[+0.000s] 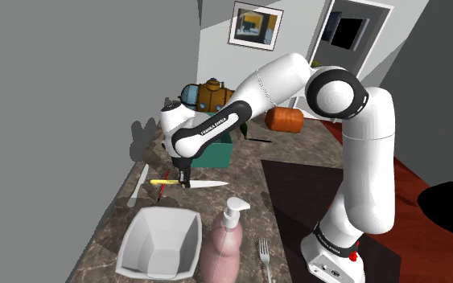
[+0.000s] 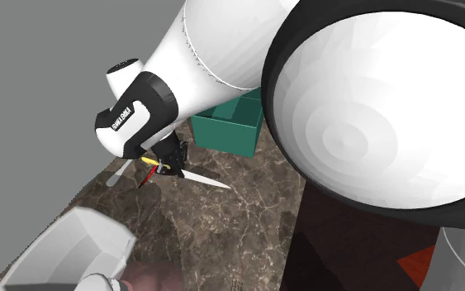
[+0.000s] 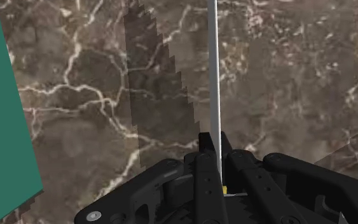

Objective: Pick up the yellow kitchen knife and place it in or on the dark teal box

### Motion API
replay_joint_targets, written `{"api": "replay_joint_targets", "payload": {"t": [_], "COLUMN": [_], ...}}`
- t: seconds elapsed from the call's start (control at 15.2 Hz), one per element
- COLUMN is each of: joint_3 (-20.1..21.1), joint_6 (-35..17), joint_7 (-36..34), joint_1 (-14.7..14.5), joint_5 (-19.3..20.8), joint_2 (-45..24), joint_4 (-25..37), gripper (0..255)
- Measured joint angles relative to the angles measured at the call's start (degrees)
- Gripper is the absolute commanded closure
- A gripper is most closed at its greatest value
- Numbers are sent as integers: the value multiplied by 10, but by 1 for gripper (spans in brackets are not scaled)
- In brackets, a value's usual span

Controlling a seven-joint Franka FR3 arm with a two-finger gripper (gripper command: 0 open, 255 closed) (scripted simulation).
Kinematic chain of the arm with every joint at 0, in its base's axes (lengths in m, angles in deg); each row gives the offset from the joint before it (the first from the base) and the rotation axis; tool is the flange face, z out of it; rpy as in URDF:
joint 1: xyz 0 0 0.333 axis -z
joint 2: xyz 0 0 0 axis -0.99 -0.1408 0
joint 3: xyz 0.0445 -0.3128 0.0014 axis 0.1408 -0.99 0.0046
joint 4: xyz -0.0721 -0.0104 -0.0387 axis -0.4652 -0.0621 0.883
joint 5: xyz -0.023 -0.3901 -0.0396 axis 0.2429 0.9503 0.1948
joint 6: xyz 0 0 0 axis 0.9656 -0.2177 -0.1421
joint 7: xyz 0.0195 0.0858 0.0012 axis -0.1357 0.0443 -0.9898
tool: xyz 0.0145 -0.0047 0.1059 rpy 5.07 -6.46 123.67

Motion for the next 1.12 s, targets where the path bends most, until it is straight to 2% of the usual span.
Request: {"api": "replay_joint_targets", "payload": {"t": [0.26, 1.12], "joint_3": [0, 7], "joint_6": [3, 79], "joint_7": [0, 14], "joint_1": [0, 5], "joint_5": [-1, -16], "joint_2": [2, 59], "joint_4": [1, 22], "gripper": [255, 255]}}
